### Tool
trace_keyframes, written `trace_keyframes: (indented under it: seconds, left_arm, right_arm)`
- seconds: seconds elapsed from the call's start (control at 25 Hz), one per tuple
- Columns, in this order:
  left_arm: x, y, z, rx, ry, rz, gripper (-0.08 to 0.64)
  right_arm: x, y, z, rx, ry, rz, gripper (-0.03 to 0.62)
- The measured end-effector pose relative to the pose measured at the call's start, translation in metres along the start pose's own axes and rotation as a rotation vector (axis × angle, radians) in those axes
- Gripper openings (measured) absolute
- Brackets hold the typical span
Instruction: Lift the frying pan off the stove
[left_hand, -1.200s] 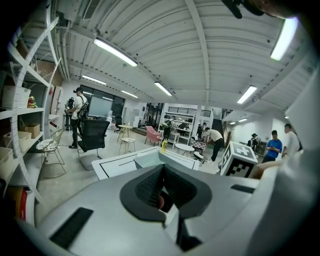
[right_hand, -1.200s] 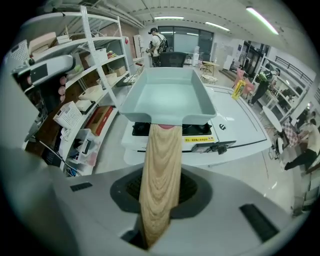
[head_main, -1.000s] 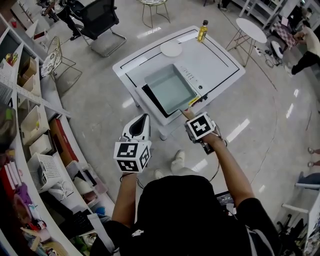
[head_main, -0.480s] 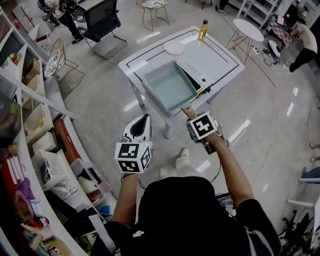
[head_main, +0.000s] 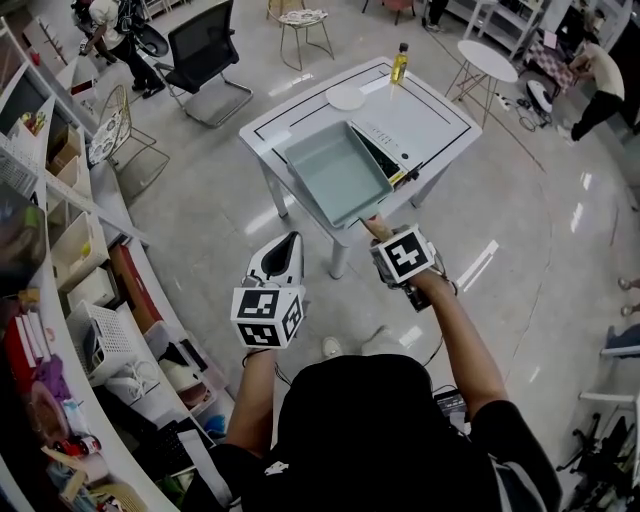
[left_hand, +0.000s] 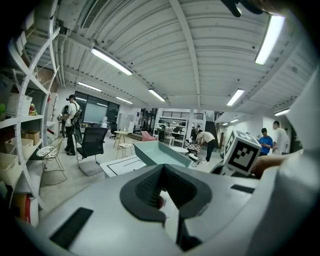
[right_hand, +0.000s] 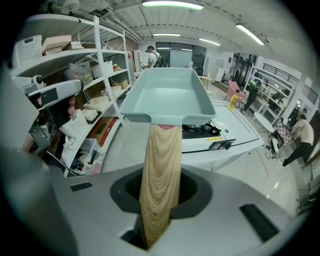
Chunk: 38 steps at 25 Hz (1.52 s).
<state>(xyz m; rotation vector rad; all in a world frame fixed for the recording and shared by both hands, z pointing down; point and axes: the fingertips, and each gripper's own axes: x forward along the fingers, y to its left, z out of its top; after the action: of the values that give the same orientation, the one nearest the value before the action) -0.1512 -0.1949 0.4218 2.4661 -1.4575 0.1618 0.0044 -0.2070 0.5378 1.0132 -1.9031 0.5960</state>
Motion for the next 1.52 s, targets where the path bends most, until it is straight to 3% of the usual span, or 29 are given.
trace_keyframes:
  seconds: [0.48,1.52]
  left_arm:
    - [-0.008,-0.027,0.006,-0.004,-0.02,0.02,0.011]
    - [-0.08,-0.174,-0.032,-0.004,-0.03,0.077,0.011]
  right_arm:
    - [-0.025,-0.001,-0.014,-0.022,-0.024,0.007,0.066]
    - [-0.111,0.002,-0.143,-0.084,-0.037,0.05,0.067]
